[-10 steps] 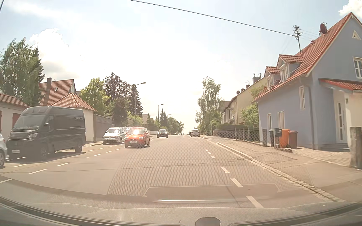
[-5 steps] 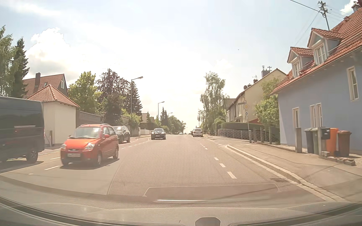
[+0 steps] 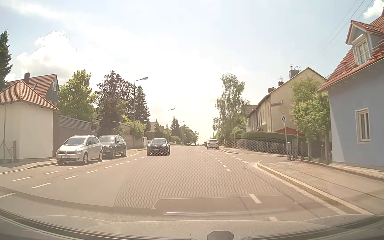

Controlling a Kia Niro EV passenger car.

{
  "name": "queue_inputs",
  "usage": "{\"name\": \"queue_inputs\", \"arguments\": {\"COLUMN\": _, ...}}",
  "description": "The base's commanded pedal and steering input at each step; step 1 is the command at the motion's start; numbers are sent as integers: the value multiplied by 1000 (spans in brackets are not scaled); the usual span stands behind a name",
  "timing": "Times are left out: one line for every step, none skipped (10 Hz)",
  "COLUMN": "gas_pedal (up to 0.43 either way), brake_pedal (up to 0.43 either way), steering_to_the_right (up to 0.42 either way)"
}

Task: Follow the waypoints while adhering to traffic rules and regulations

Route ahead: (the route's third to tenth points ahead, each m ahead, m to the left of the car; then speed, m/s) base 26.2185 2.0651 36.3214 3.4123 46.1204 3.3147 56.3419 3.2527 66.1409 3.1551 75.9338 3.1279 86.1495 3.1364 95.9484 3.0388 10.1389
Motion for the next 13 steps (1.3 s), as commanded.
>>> {"name": "queue_inputs", "arguments": {"gas_pedal": 177, "brake_pedal": 0, "steering_to_the_right": -15}}
{"name": "queue_inputs", "arguments": {"gas_pedal": 177, "brake_pedal": 0, "steering_to_the_right": -15}}
{"name": "queue_inputs", "arguments": {"gas_pedal": 177, "brake_pedal": 0, "steering_to_the_right": -16}}
{"name": "queue_inputs", "arguments": {"gas_pedal": 177, "brake_pedal": 0, "steering_to_the_right": -17}}
{"name": "queue_inputs", "arguments": {"gas_pedal": 177, "brake_pedal": 0, "steering_to_the_right": -18}}
{"name": "queue_inputs", "arguments": {"gas_pedal": 177, "brake_pedal": 0, "steering_to_the_right": -18}}
{"name": "queue_inputs", "arguments": {"gas_pedal": 169, "brake_pedal": 0, "steering_to_the_right": -18}}
{"name": "queue_inputs", "arguments": {"gas_pedal": 169, "brake_pedal": 0, "steering_to_the_right": -16}}
{"name": "queue_inputs", "arguments": {"gas_pedal": 169, "brake_pedal": 0, "steering_to_the_right": -13}}
{"name": "queue_inputs", "arguments": {"gas_pedal": 169, "brake_pedal": 0, "steering_to_the_right": -10}}
{"name": "queue_inputs", "arguments": {"gas_pedal": 169, "brake_pedal": 0, "steering_to_the_right": -8}}
{"name": "queue_inputs", "arguments": {"gas_pedal": 169, "brake_pedal": 0, "steering_to_the_right": -7}}
{"name": "queue_inputs", "arguments": {"gas_pedal": 169, "brake_pedal": 0, "steering_to_the_right": -7}}
